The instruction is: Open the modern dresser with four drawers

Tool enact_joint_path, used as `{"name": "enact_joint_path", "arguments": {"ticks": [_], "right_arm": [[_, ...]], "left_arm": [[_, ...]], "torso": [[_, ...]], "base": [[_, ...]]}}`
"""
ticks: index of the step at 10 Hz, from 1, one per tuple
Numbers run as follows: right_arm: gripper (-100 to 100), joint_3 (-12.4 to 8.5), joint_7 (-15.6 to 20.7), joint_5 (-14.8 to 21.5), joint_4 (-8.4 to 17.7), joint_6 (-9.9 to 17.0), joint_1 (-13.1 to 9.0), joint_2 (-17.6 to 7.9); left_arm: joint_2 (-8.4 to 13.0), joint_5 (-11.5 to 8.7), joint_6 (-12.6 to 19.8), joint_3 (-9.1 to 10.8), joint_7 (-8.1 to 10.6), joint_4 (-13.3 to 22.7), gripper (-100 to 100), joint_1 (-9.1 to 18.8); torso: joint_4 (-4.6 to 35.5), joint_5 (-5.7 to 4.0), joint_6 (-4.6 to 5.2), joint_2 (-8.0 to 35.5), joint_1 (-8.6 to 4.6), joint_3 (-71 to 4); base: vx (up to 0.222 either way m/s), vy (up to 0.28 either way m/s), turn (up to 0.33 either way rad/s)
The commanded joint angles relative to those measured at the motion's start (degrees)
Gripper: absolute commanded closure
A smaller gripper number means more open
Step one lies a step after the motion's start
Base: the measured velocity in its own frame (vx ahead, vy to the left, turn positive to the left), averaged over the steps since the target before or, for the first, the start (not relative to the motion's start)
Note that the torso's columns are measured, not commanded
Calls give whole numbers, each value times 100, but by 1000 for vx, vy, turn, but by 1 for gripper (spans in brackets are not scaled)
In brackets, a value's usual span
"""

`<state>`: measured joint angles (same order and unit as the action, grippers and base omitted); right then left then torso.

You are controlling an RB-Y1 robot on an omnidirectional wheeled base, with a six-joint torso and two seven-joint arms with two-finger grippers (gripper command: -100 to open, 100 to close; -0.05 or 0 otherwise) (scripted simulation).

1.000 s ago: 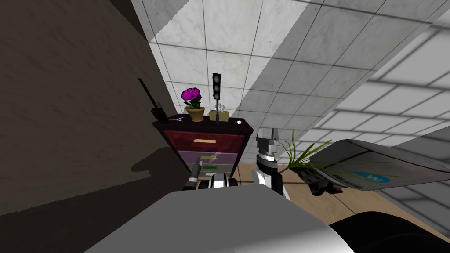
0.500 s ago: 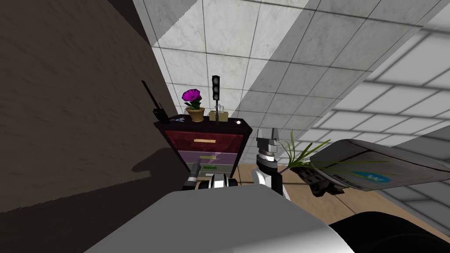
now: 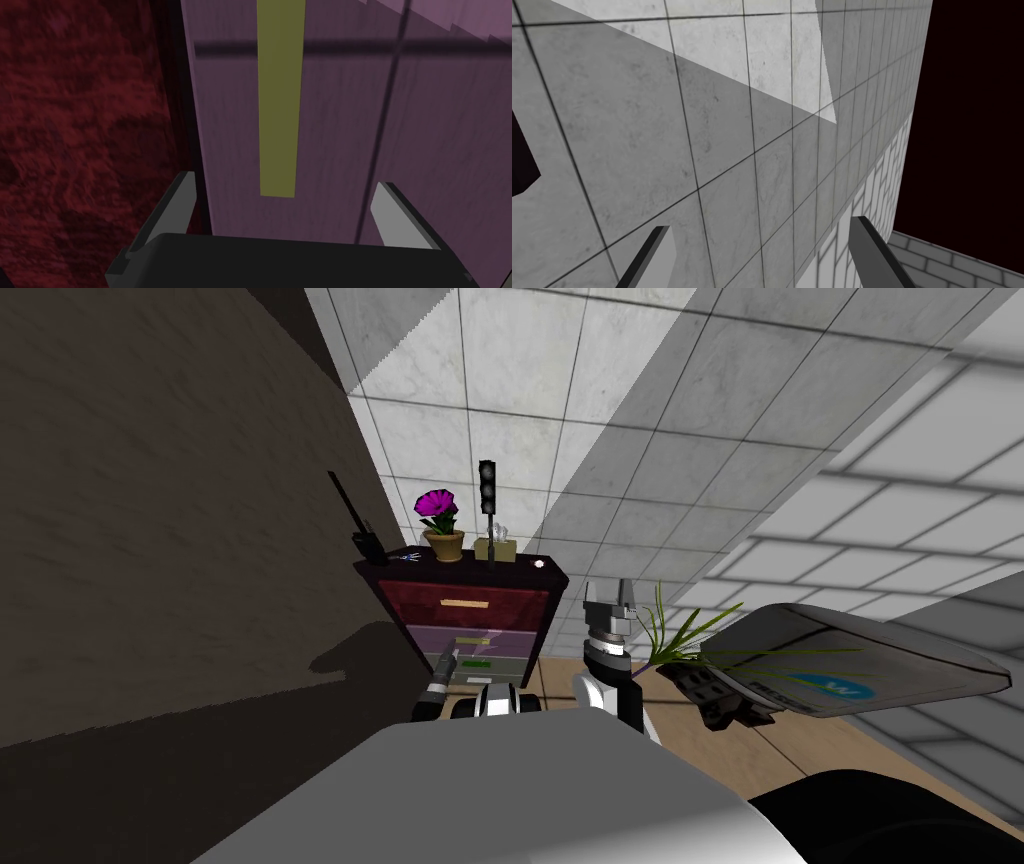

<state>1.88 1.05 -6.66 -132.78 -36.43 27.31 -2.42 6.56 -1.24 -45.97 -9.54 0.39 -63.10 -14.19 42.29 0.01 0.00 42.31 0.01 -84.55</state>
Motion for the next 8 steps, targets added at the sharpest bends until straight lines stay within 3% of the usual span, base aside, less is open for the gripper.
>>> {"name": "enact_joint_path", "arguments": {"ticks": [1, 2, 5, 6, 7, 8], "right_arm": [[0, 0, 0, 0, 0, 0, 0, 0], [0, 0, 0, 0, 0, 0, 1, 0], [0, 0, 0, 0, 0, 0, 1, 0], [0, 0, 0, 0, 0, 0, 2, 0], [0, 0, 0, 0, 0, 0, 1, 0], [0, 0, 0, 0, 0, 0, 1, 0]], "left_arm": [[-271, -3, 172, 11, 2, -3, -100, 75], [-351, -3, 188, 12, 3, -3, -100, 80], [-290, -19, 445, 56, 17, -131, -100, 225], [-286, -20, 373, 53, 21, -77, -100, 217], [-285, -9, 213, 20, 19, -23, 100, 95], [-273, -17, 286, 38, 30, -19, 100, 157]], "torso": [[-2, 1, 0, -7, 1, -4], [-4, 0, 0, -12, 2, -8], [-4, 0, 0, -16, -1, -10], [-5, 0, 0, -18, 0, -12], [-2, 0, -1, -1, 0, -2], [4, 0, -1, 21, 1, 12]], "base": [[-29, -16, 2], [-12, -9, 2], [32, -3, 1], [31, 2, -1], [-29, 5, -1], [-24, 4, 10]]}}
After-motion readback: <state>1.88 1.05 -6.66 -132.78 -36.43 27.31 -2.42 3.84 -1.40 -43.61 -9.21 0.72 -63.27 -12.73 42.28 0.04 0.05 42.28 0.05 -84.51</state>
